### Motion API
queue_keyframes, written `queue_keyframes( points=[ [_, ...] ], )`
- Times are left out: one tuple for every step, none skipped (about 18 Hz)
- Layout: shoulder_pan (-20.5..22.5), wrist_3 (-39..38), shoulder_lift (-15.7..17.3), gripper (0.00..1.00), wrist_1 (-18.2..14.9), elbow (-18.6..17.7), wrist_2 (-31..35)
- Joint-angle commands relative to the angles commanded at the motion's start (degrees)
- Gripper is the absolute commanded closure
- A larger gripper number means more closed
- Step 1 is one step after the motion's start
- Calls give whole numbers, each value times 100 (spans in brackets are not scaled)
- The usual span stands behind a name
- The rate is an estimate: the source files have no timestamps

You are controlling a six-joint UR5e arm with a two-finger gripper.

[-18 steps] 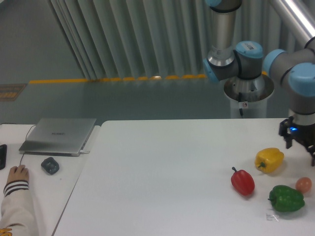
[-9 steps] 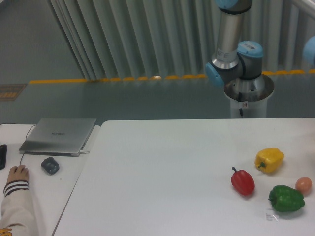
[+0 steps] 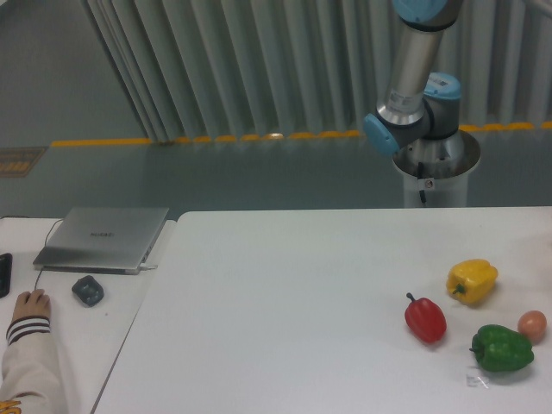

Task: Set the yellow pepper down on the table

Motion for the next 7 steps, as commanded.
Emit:
queue_keyframes(
  points=[
    [0,0,0,0,9,0,0],
    [-9,0,0,0,18,0,26],
    [-9,0,9,0,18,0,70],
    [-9,0,9,0,18,0,79],
    [-9,0,9,0,18,0,88],
    [-17,0,9,0,18,0,88],
    [-18,0,9,0,18,0,88]
  ],
)
